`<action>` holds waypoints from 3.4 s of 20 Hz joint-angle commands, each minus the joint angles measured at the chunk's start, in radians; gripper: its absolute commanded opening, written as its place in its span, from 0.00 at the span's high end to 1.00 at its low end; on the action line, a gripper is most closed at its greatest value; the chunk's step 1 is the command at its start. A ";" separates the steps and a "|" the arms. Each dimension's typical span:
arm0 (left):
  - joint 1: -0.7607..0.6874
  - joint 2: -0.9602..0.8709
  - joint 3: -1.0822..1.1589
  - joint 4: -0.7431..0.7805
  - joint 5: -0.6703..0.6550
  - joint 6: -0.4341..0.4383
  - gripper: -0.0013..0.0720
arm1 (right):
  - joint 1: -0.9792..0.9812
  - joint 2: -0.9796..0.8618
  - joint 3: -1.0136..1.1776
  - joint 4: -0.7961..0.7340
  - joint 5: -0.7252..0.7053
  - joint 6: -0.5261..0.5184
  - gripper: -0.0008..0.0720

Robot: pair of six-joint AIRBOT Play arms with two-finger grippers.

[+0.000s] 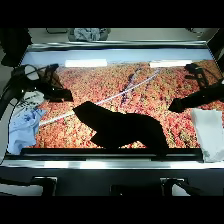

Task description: Fold the shirts.

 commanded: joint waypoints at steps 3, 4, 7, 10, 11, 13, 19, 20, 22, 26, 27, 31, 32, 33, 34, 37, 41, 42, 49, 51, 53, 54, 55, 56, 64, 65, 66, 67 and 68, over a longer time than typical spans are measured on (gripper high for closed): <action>0.077 -0.020 -0.290 -0.260 0.224 0.036 0.01 | 0.000 -0.075 -0.037 0.067 -0.079 -0.031 0.05; 0.061 -0.030 -0.305 -0.274 0.264 0.037 0.01 | 0.000 -0.075 -0.037 0.067 -0.079 -0.033 0.05; 0.024 -0.084 -0.303 -0.310 0.313 0.037 0.01 | 0.000 -0.075 -0.037 0.067 -0.039 -0.094 0.03; 0.000 -0.109 -0.303 -0.353 0.368 0.046 0.29 | 0.005 -0.074 -0.086 0.071 0.008 -0.115 0.02; -0.009 -0.108 -0.302 -0.369 0.397 0.060 0.42 | 0.017 -0.075 -0.123 0.054 0.000 -0.116 0.02; -0.029 -0.108 -0.302 -0.374 0.441 0.059 0.84 | 0.074 -0.075 -0.216 0.016 -0.067 -0.125 0.01; -0.042 -0.088 -0.302 -0.373 0.378 0.124 0.95 | 0.142 -0.077 -0.307 -0.041 -0.333 -0.096 0.01; -0.042 -0.082 -0.302 -0.373 0.378 0.134 0.95 | 0.135 -0.081 -0.307 -0.066 -0.338 -0.079 0.01; -0.042 -0.071 -0.302 -0.373 0.380 0.135 0.95 | 0.117 -0.113 -0.308 -0.073 -0.302 -0.077 0.02; -0.042 -0.070 -0.302 -0.373 0.380 0.135 0.95 | 0.118 -0.219 -0.308 0.005 -0.200 -0.089 0.19; -0.041 -0.067 -0.301 -0.374 0.380 0.135 0.95 | 0.118 -0.232 -0.308 0.019 -0.203 -0.093 0.56; -0.026 0.026 -0.160 -0.373 0.395 0.213 0.95 | 0.116 -0.148 -0.205 -0.015 -0.230 -0.121 0.93; -0.018 0.069 -0.083 -0.372 0.404 0.221 0.95 | 0.116 -0.100 -0.138 -0.043 -0.254 -0.124 0.93; -0.007 0.110 -0.002 -0.370 0.416 0.220 0.95 | 0.116 -0.051 -0.061 -0.069 -0.280 -0.124 0.93; 0.008 0.156 0.095 -0.370 0.430 0.218 0.95 | 0.116 0.003 0.024 -0.101 -0.315 -0.123 0.93; 0.082 0.284 0.384 -0.369 0.456 0.196 0.95 | 0.116 0.182 0.286 -0.225 -0.419 -0.110 0.93; 0.212 0.464 0.520 -0.264 0.474 0.073 0.95 | 0.116 0.386 0.407 -0.386 -0.425 -0.066 0.93; 0.238 0.503 0.510 -0.235 0.472 0.035 0.95 | 0.116 0.418 0.407 -0.413 -0.397 -0.047 0.93; 0.340 0.617 0.477 -0.182 0.404 0.014 0.95 | 0.116 0.476 0.407 -0.462 -0.133 -0.026 0.93; 0.343 0.616 0.461 -0.159 0.335 0.016 0.95 | 0.116 0.469 0.404 -0.461 -0.021 -0.026 0.93; 0.338 0.616 0.390 -0.159 0.262 0.048 0.95 | 0.116 0.439 0.392 -0.452 0.116 -0.026 0.93; 0.325 0.617 0.333 -0.160 0.245 0.060 0.95 | 0.116 0.418 0.365 -0.443 0.161 -0.024 0.93; 0.303 0.617 0.255 -0.159 0.241 0.077 0.95 | 0.116 0.394 0.310 -0.416 0.183 -0.015 0.93; 0.277 0.615 0.174 -0.159 0.243 0.102 0.95 | 0.116 0.374 0.242 -0.383 0.174 -0.012 0.93; 0.151 0.306 -0.306 -0.171 0.558 0.228 0.95 | 0.116 -0.020 -0.117 -0.326 -0.602 0.078 0.93; 0.152 0.253 -0.299 -0.182 0.592 0.227 0.95 | 0.116 -0.087 -0.102 -0.320 -0.694 0.125 0.93; 0.151 0.205 -0.296 -0.192 0.623 0.224 0.95 | 0.116 -0.139 -0.091 -0.318 -0.771 0.175 0.93; 0.151 0.171 -0.295 -0.214 0.641 0.224 0.95 | 0.116 -0.182 -0.087 -0.308 -0.841 0.222 0.93; 0.151 0.138 -0.295 -0.246 0.645 0.224 0.95 | 0.116 -0.219 -0.087 -0.280 -0.893 0.253 0.93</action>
